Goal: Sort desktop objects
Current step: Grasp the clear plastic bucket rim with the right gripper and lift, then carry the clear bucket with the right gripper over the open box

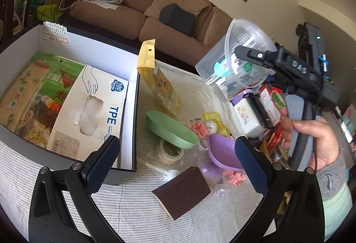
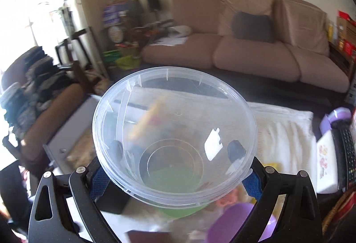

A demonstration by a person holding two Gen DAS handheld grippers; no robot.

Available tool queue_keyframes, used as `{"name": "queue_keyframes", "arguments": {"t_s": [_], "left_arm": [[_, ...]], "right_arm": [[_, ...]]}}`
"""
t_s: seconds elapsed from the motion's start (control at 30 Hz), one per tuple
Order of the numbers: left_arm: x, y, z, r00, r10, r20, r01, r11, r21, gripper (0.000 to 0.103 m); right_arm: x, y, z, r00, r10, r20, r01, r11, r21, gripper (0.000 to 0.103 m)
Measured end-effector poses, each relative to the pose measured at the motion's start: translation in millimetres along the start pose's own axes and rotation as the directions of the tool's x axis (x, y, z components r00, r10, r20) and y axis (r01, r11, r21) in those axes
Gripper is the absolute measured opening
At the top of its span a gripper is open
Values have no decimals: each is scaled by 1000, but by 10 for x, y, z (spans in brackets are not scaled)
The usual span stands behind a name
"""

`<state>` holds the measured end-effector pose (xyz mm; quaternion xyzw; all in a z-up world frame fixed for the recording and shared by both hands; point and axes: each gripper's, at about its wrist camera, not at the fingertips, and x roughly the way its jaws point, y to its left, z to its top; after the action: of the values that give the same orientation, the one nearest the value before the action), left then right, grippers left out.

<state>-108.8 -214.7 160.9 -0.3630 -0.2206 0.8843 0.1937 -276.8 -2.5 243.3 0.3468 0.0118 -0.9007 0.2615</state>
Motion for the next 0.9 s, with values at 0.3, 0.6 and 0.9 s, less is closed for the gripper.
{"name": "queue_keyframes", "arguments": {"t_s": [0.3, 0.6, 0.9], "left_arm": [[-464, 591, 180, 994, 77, 83, -67, 991, -119, 103], [-854, 1331, 306, 974, 192, 120, -158, 956, -245, 103], [-1015, 1789, 251, 959, 258, 115, -214, 929, -302, 103]], "right_arm": [[389, 1482, 61, 982, 159, -104, -174, 971, -164, 98], [1695, 2114, 216, 942, 203, -267, -236, 967, -98, 98], [2888, 1913, 162, 870, 185, -457, -154, 983, 104, 98]]}}
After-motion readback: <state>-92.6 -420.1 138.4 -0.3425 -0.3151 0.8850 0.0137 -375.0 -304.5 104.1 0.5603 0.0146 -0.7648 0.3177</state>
